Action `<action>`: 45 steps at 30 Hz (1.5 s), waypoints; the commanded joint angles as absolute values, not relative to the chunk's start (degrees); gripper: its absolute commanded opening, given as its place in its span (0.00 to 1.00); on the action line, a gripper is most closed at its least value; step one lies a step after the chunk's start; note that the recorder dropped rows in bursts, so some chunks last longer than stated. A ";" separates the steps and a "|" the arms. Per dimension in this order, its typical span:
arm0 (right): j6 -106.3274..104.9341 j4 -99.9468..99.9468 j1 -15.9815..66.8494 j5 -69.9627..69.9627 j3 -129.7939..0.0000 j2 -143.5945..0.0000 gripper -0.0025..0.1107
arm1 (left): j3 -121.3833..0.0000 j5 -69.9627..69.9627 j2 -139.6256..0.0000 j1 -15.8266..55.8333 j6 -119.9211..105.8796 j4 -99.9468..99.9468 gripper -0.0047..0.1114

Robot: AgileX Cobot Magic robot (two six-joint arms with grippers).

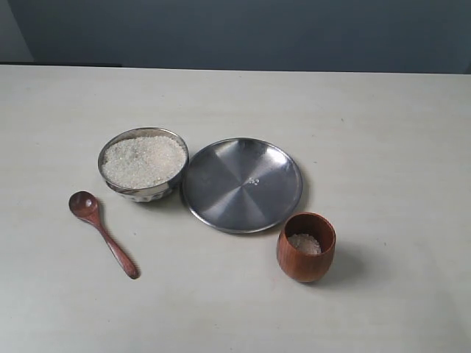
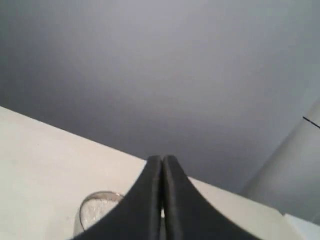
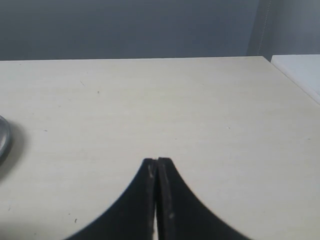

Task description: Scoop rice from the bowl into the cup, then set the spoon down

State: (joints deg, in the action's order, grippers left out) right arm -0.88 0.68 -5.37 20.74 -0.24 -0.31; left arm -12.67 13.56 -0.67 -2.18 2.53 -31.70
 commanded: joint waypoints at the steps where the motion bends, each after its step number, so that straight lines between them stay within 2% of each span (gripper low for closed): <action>1: -1.27 0.71 -5.70 20.56 0.00 0.00 0.02 | -19.79 24.25 -7.64 -2.31 2.41 -32.28 0.04; 12: -1.27 0.71 -5.70 20.56 0.00 0.00 0.02 | -34.19 41.63 -40.18 -2.31 -5.98 -31.92 0.04; 21: -1.27 0.71 -5.70 20.56 0.00 0.00 0.02 | -36.04 49.16 -62.44 -2.31 -9.64 -33.86 0.04; 28: -1.27 0.71 -5.70 20.56 0.00 0.00 0.02 | -36.04 49.45 -68.98 -2.16 -7.43 -43.83 0.04; 38: -1.27 0.71 -5.70 20.56 0.00 0.00 0.02 | -31.78 36.24 -70.21 -2.16 -4.73 -45.33 0.04; 45: -1.27 0.71 -5.70 20.56 0.00 0.00 0.02 | -28.98 32.19 -76.54 -2.16 -8.42 -48.33 0.04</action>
